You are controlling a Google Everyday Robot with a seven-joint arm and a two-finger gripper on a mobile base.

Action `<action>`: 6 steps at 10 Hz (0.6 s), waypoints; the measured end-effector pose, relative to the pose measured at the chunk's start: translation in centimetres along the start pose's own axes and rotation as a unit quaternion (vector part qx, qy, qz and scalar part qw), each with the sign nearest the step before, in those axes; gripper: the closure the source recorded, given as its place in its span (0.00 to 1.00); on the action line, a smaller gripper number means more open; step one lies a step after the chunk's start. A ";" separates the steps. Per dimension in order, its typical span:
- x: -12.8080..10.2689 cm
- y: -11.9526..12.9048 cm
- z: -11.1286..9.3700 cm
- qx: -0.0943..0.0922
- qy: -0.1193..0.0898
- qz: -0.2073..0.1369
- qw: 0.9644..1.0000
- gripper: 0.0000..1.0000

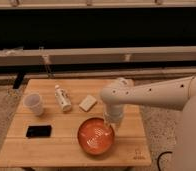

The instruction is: Pick up the ceramic bowl

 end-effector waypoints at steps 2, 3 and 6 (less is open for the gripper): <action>0.4 -0.7 0.8 0.011 0.011 0.003 1.000 0.20; 0.5 -1.0 1.1 0.013 0.014 0.005 1.000 0.20; 0.9 -3.3 3.7 0.012 0.040 0.026 0.999 0.20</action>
